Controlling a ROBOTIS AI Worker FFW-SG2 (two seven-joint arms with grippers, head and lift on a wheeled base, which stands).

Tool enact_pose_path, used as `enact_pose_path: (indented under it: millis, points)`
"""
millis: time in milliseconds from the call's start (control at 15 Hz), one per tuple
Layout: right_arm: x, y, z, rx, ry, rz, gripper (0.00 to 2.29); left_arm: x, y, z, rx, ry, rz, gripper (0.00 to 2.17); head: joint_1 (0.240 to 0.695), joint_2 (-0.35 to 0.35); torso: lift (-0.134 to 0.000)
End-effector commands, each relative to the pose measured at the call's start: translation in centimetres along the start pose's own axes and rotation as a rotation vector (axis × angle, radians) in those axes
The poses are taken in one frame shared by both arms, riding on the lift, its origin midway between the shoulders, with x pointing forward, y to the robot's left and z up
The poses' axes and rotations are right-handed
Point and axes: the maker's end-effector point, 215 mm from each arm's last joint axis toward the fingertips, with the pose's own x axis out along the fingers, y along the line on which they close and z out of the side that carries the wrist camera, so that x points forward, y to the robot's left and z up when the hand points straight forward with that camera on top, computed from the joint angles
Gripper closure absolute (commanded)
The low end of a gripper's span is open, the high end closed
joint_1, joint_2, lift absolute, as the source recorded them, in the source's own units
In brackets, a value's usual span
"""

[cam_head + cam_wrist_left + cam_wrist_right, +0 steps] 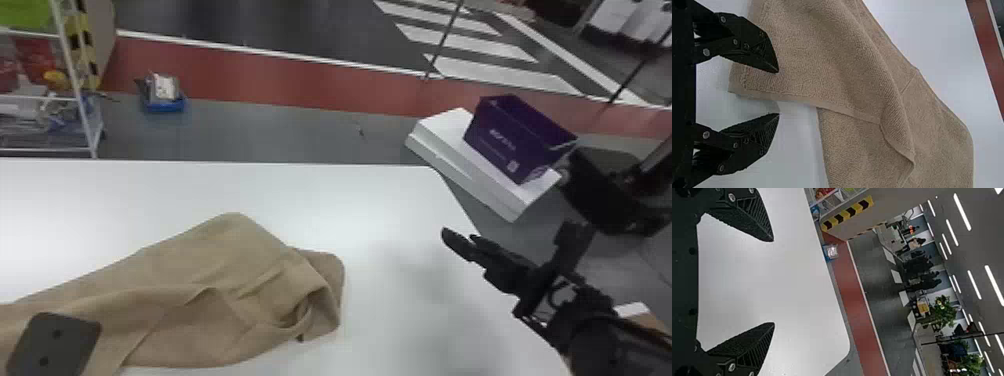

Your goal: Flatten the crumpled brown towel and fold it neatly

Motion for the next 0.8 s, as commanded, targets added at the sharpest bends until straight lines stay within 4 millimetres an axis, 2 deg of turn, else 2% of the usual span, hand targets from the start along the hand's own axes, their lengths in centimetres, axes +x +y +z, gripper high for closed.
enact_pose_path:
  millis: [0,67,267,333,400,533,733]
  points:
    - [0.0,0.0,0.0,0.001,0.0,0.0,0.13,0.3,0.8,-0.1,-0.007,0.007,0.021,0.88,0.695,-0.35,-0.124]
    - [0.0,0.0,0.0,0.0,-0.001,0.001,0.13,0.4,1.2,0.1,-0.017,0.005,0.034,1.12,0.695,-0.35,-0.124]
    - [-0.1,0.0,-0.1,0.0,0.0,-0.001,0.13,0.4,2.3,0.2,-0.025,0.002,0.063,1.18,0.695,-0.35,-0.124]
    - [-0.1,0.0,-0.1,-0.001,0.001,0.001,0.13,0.2,2.8,0.2,-0.032,-0.002,0.079,1.44,0.695,-0.35,-0.124]
    - [-0.1,0.0,-0.1,-0.002,0.0,0.001,0.13,-0.4,3.1,0.4,-0.035,-0.013,0.092,1.47,0.695,-0.35,-0.124]
    - [-0.1,0.0,0.0,-0.006,-0.002,0.001,0.13,-2.9,4.3,2.2,-0.058,-0.075,0.105,1.47,0.695,-0.35,-0.124]
    - [-0.4,-0.1,0.1,-0.007,-0.004,0.002,0.13,-8.3,7.8,6.9,-0.113,-0.243,0.159,1.47,0.695,-0.35,-0.124]
